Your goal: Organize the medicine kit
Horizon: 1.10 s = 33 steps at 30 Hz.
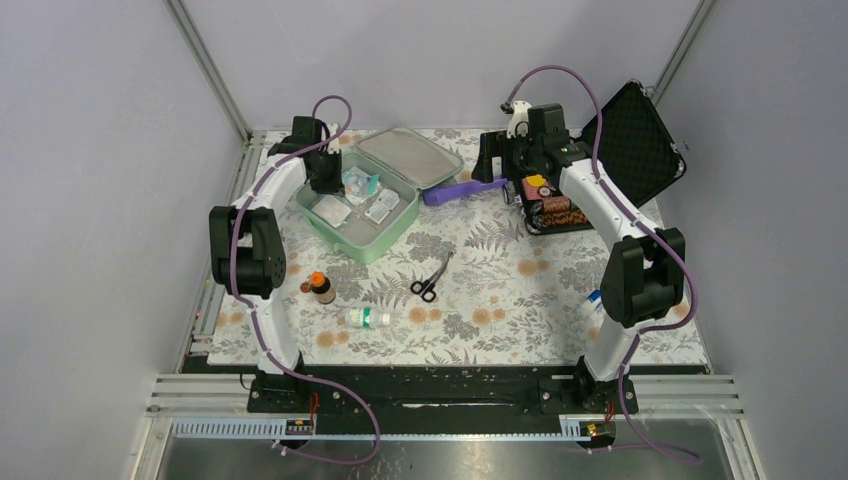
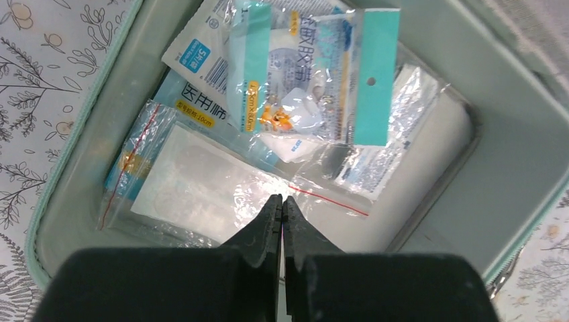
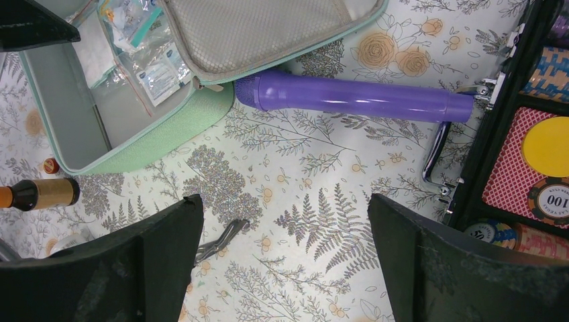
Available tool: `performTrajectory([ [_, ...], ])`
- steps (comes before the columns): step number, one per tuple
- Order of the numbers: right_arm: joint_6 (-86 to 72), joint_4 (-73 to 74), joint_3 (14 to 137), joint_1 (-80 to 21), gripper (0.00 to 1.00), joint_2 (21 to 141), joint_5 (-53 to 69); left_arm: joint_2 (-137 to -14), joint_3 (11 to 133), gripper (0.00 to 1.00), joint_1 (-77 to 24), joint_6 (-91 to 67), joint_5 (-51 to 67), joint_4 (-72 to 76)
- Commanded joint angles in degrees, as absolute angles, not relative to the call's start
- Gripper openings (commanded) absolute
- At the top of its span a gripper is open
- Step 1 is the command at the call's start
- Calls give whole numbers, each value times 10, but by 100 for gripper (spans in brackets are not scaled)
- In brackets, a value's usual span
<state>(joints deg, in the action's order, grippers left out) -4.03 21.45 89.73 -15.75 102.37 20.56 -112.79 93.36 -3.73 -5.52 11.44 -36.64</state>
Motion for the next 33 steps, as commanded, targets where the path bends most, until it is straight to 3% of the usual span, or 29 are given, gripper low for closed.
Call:
performTrajectory([
  [1, -33, 207, 905, -161, 99, 1016, 211, -1155, 971, 0, -39, -30, 84, -361],
  [16, -22, 207, 894, -161, 99, 1008, 200, -1252, 1077, 0, -38, -15, 65, -357],
  [26, -18, 208, 890, -161, 99, 1004, 199, -1241, 1097, 4, -37, -13, 55, -354],
  [29, -13, 208, 885, -161, 99, 998, 196, -1205, 1086, 9, -32, -9, 57, -365],
  [33, -6, 210, 875, -161, 99, 991, 193, -1122, 1032, 32, -21, -4, 72, -352],
])
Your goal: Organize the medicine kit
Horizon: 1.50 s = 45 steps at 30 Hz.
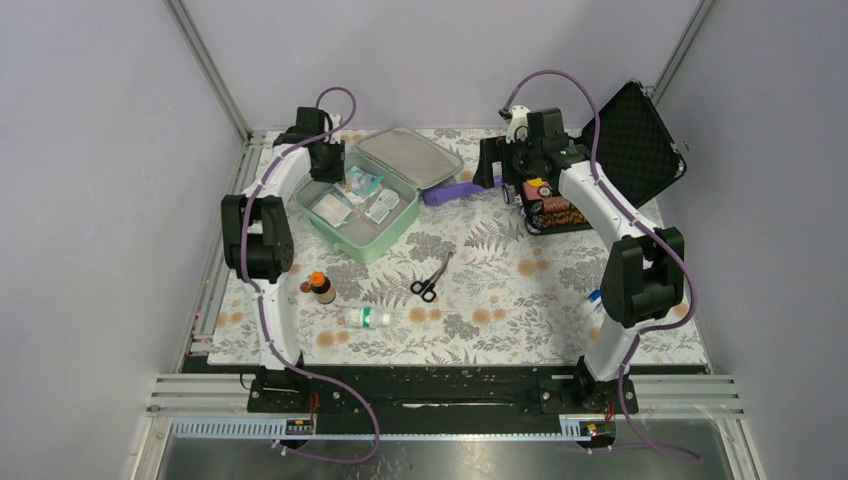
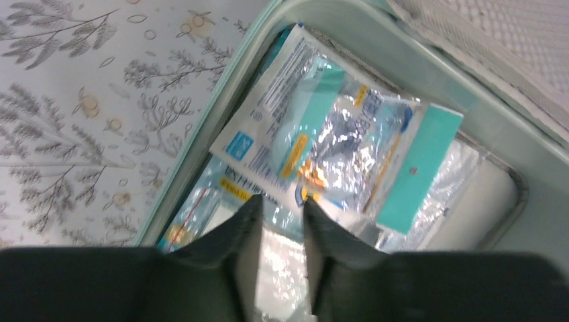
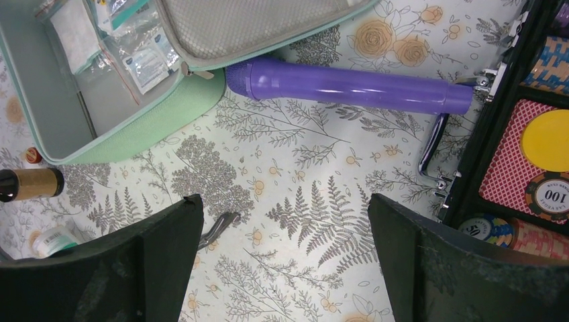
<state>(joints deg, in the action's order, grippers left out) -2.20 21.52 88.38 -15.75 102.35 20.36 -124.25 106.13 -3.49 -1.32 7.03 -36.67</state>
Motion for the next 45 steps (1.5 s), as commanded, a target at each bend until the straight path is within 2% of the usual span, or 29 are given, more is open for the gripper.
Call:
performTrajectory([
  [1, -5, 210, 873, -161, 99, 990, 193, -1097, 1010, 37, -17, -4, 88, -343],
  [3, -3, 210, 869, -161, 99, 989, 193, -1046, 962, 44, -11, 13, 123, -316],
  [7, -3, 211, 872, -161, 99, 994, 195, -950, 863, 51, -7, 61, 190, -287],
  [10, -3, 210, 873, -161, 99, 997, 199, -904, 817, 53, -3, 112, 227, -311],
  [19, 38, 220, 855, -161, 99, 982, 213, -778, 735, 55, 46, 219, 241, -481],
  [23, 74, 240, 856, -162, 99, 989, 247, -760, 723, 55, 58, 212, 264, -488],
  [29, 84, 264, 860, -161, 99, 995, 262, -767, 728, 54, 54, 182, 410, -480],
  [36, 109, 285, 824, -161, 99, 960, 248, -759, 701, 54, 6, 243, 384, -480],
  [40, 130, 312, 790, -162, 99, 923, 188, -758, 692, 54, -55, 252, 321, -452],
  [45, 148, 364, 702, -136, 98, 825, -29, -772, 694, 54, -75, 145, 261, -380],
])
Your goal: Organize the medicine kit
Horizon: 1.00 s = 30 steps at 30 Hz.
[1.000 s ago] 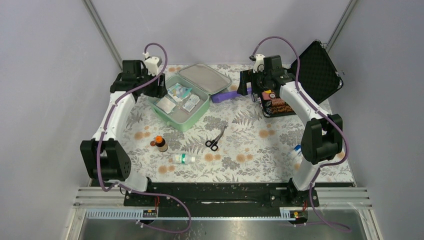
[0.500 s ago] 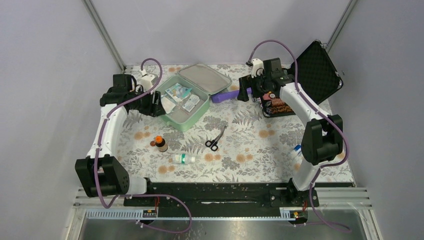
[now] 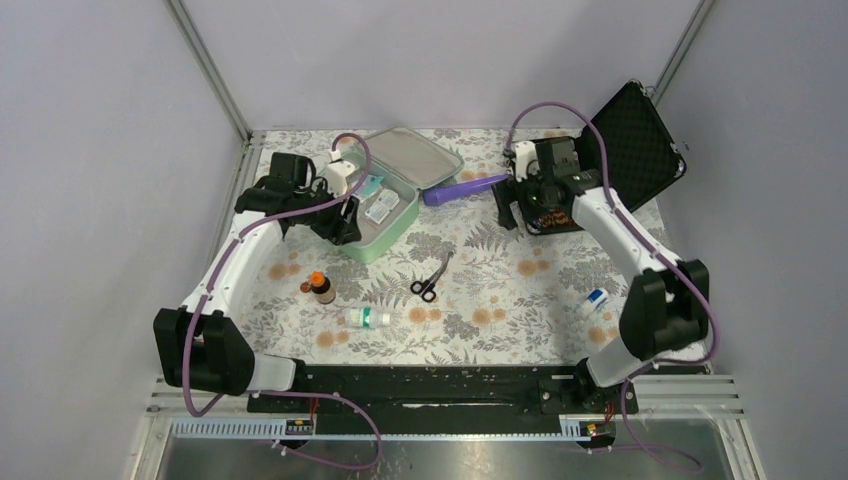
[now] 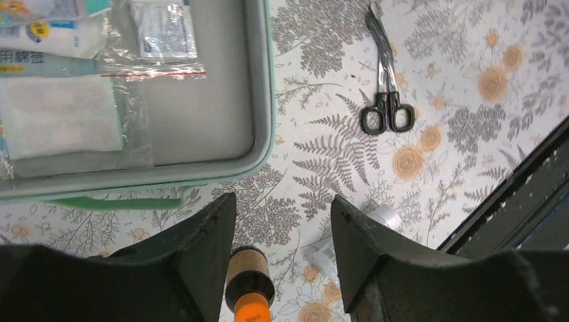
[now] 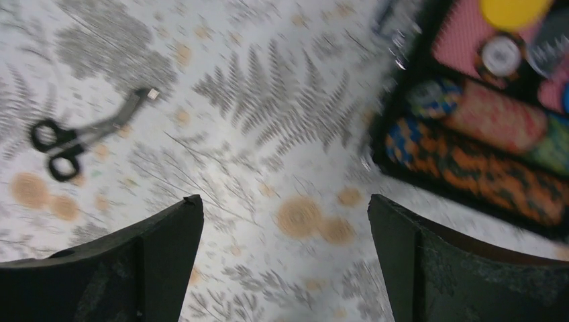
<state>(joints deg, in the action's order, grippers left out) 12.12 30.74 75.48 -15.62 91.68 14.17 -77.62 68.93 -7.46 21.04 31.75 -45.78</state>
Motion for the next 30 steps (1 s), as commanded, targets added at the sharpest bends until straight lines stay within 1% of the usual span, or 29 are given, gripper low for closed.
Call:
performTrajectory([
  [1, 145, 382, 686, -120, 98, 811, -57, -777, 698, 54, -75, 131, 252, -371],
  [3, 128, 423, 657, -74, 98, 793, -101, -783, 706, 54, -75, 114, 238, -365],
  [8, 104, 472, 590, 27, 99, 779, -101, -791, 715, 55, -75, 84, 220, -351],
  [12, 103, 463, 539, 37, 99, 784, -73, -797, 715, 55, -75, 76, 221, -347],
  [16, 123, 449, 534, 43, 99, 812, -66, -798, 718, 55, -75, 78, 218, -346],
  [18, 126, 453, 541, 53, 94, 835, -54, -799, 722, 55, -75, 80, 214, -346],
  [25, 174, 466, 522, 55, 91, 895, -43, -796, 725, 56, -75, 102, 197, -346],
  [30, 185, 447, 523, 55, 82, 924, -23, -795, 723, 57, -75, 109, 190, -346],
])
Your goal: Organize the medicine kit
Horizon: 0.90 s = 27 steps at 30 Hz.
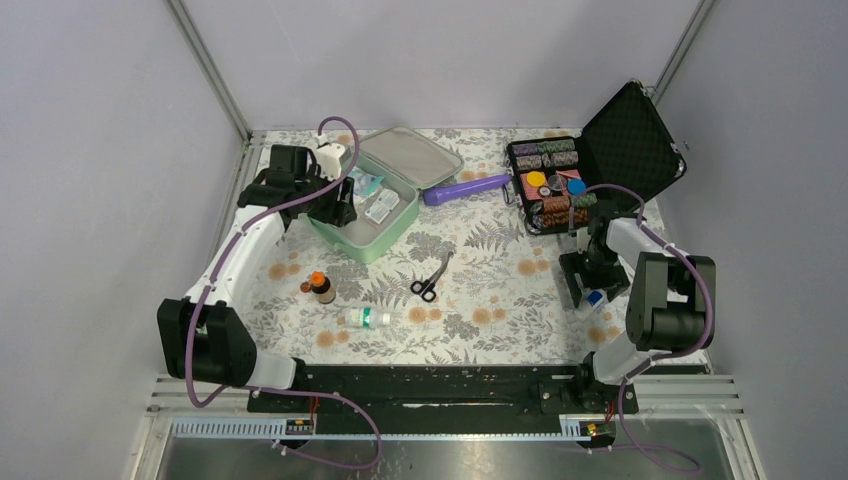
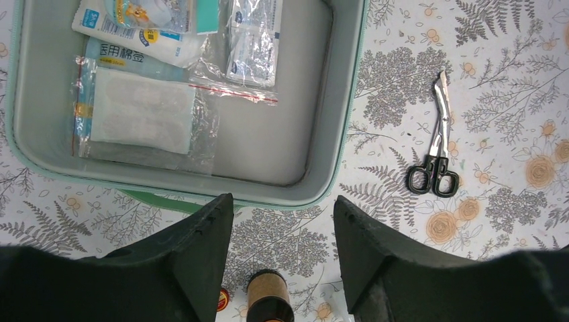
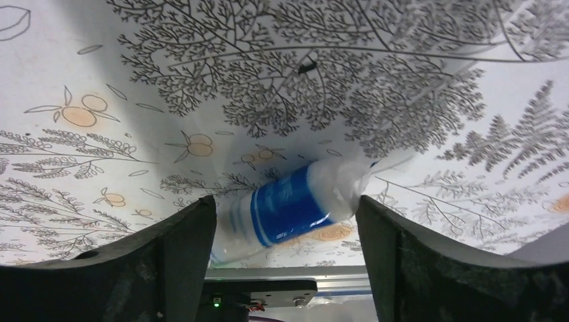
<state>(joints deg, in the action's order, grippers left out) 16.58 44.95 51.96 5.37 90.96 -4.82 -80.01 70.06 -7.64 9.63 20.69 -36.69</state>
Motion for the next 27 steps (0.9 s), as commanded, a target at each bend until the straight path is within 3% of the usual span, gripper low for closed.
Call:
performTrajectory([
  [1, 179, 443, 529, 55, 80, 928, -16, -795, 724, 56, -75, 109, 191, -347],
  [4, 163, 439, 552, 55, 75, 940, 21, -799, 727, 57, -75, 107, 194, -347],
  [9, 152, 447, 599, 50, 51, 952, 78, -816, 744, 57, -75, 100, 202, -344],
  [17, 154, 457, 647, 4, 26, 950, 114, -845, 770, 57, -74, 84, 212, -336],
  [22, 147, 456, 702, -52, 24, 944, 157, -852, 779, 57, -75, 79, 216, -336],
  [27, 130, 456, 832, -84, 24, 976, 200, -857, 789, 57, -75, 67, 265, -327],
])
